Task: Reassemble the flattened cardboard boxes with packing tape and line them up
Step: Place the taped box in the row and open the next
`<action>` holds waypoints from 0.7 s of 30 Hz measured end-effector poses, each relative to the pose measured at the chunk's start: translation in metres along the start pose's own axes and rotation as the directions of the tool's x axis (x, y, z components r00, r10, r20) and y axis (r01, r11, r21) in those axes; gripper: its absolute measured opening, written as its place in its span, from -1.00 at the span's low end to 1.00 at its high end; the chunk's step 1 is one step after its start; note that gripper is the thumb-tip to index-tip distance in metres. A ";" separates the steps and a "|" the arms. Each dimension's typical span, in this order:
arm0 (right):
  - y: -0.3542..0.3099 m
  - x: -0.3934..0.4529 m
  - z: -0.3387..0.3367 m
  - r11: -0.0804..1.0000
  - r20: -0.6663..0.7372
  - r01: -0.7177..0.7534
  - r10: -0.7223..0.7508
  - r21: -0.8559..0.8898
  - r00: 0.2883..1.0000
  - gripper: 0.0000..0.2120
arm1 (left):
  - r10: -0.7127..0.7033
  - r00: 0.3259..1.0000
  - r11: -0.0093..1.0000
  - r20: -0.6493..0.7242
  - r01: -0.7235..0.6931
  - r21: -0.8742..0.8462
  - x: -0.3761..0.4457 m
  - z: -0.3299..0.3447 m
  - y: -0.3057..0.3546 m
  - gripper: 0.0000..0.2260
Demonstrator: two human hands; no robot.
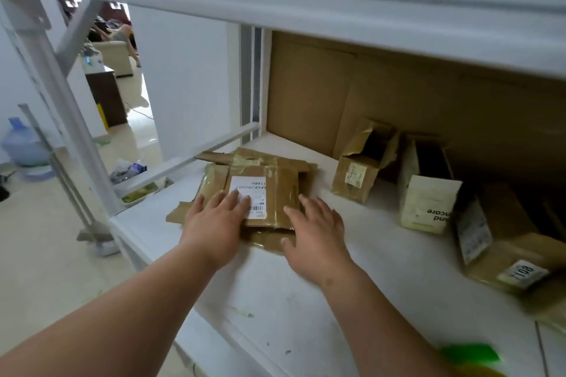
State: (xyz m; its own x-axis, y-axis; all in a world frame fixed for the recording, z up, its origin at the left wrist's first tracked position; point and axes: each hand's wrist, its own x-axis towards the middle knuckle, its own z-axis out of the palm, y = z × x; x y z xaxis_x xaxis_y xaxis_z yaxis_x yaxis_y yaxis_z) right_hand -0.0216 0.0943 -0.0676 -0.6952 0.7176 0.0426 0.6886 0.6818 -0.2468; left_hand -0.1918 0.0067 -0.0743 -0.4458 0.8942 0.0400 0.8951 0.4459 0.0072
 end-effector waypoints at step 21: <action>-0.080 -0.046 0.022 0.938 -0.387 -0.212 0.309 0.274 0.869 -0.07 | -0.142 0.870 0.798 -0.472 -0.181 -0.575 -0.006 -0.047 -0.062 -0.63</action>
State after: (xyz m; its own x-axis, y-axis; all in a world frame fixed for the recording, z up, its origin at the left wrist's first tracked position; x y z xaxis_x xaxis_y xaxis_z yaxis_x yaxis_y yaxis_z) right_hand -0.0495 0.0040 -0.0708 -0.3113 0.8892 0.3352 0.7369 0.4486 -0.5057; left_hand -0.2442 -0.0279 -0.0285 -0.5100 0.6961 0.5053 0.8014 0.1710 0.5732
